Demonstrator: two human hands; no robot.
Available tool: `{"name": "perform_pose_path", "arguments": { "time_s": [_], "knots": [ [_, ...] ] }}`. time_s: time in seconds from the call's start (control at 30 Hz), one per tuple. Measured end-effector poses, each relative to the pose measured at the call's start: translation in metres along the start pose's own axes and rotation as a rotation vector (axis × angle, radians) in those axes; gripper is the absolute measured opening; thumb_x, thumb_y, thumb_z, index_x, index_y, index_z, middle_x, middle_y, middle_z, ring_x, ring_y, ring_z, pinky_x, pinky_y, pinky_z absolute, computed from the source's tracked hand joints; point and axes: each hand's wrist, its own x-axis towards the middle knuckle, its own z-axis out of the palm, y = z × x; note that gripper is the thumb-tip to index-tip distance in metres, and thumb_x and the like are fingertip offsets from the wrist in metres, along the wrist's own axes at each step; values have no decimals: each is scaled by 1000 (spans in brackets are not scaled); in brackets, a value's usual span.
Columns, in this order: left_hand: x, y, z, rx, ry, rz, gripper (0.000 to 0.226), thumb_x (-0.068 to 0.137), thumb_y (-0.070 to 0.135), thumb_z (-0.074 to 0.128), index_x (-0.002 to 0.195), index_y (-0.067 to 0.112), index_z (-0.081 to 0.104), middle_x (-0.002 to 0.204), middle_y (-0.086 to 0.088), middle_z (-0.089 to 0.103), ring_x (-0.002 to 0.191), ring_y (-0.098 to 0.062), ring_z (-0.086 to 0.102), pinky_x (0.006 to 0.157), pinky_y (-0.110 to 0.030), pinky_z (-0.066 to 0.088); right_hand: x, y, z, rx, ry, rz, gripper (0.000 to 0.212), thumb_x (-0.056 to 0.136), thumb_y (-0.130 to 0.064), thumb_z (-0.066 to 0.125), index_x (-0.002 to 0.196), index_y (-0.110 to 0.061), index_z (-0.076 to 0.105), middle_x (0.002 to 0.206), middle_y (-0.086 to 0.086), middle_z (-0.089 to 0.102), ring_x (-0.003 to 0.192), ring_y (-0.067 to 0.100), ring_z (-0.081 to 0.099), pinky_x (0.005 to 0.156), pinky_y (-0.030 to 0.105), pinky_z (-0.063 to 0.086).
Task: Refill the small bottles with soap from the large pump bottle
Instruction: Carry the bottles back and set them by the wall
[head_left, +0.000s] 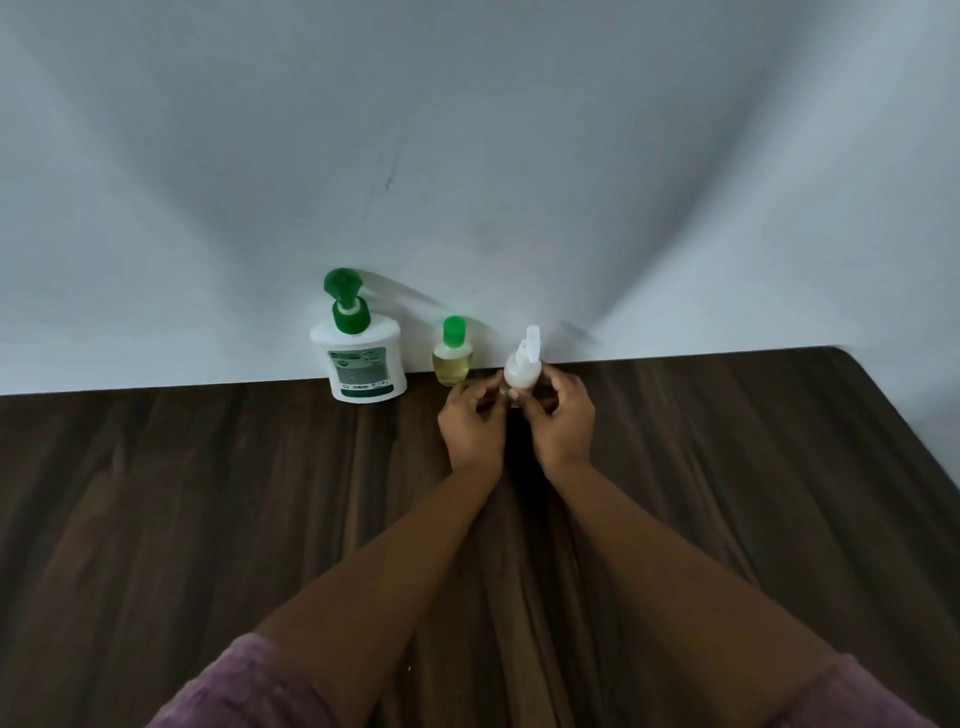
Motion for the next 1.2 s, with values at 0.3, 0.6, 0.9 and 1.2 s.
{"name": "perform_pose_path", "arguments": {
  "time_s": [0.3,0.6,0.9,1.2],
  "knots": [
    [5,-12,6,208,-42,250,55,78,-20,46,127,1,59,112,-17,61,88,-22,62,84,-18,48,23,0,10,-111,-15,20,31,83,-6,75,111,-3,64,111,11,63,85,12,59,67,4,40],
    [11,-16,5,211,-82,231,52,76,-19,48,125,-6,57,116,-24,61,94,-25,65,90,-30,51,2,6,1,107,-211,240,67,82,21,59,143,-1,40,133,12,45,108,11,53,96,21,46],
    [-55,-23,-71,173,-343,53,55,85,-17,51,137,1,45,128,-6,50,120,-13,53,98,-7,38,-86,4,-46,155,-353,328,74,83,18,62,147,-6,33,134,1,39,117,10,48,104,23,40],
    [-206,-11,-229,-100,-410,-420,49,86,-22,48,130,1,49,127,-6,57,107,-1,61,88,-12,47,-240,-4,-105,128,-612,208,61,84,24,50,139,-1,44,129,7,43,118,15,50,111,34,38]
  ]
}}
